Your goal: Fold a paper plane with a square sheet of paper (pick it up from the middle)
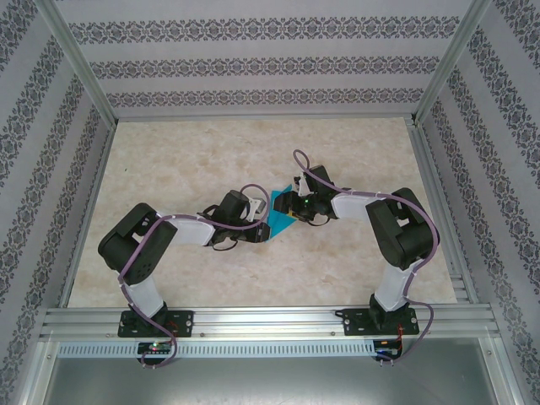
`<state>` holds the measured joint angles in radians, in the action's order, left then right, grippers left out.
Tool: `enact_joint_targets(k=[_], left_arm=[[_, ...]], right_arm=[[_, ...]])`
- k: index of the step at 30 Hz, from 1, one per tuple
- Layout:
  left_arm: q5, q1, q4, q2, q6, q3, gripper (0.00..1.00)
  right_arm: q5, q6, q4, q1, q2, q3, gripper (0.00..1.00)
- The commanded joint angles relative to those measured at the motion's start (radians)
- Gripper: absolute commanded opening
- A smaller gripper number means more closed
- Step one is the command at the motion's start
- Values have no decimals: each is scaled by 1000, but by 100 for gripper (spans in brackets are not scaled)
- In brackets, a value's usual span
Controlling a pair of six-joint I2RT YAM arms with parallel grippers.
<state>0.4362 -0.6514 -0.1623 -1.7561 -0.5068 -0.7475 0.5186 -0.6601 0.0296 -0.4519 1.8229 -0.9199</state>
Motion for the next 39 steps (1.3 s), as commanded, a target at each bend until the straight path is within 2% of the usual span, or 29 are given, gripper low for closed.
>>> enact_joint_targets(k=[1, 16, 19, 26, 39], left_arm=[[-25, -15, -20, 13, -2, -27, 25], [-71, -14, -28, -60, -30, -98, 25], [-65, -14, -29, -75, -37, -107, 23], [-25, -13, -47, -82, -33, -108, 10], [19, 8, -118, -88, -72, -71, 7]], right_arm=[[13, 0, -29, -8, 12, 17, 61], [4, 4, -21, -8, 14, 16, 61], [6, 5, -21, -8, 13, 15, 61], [15, 20, -20, -2, 1, 18, 61], [37, 50, -21, 21, -57, 37, 60]])
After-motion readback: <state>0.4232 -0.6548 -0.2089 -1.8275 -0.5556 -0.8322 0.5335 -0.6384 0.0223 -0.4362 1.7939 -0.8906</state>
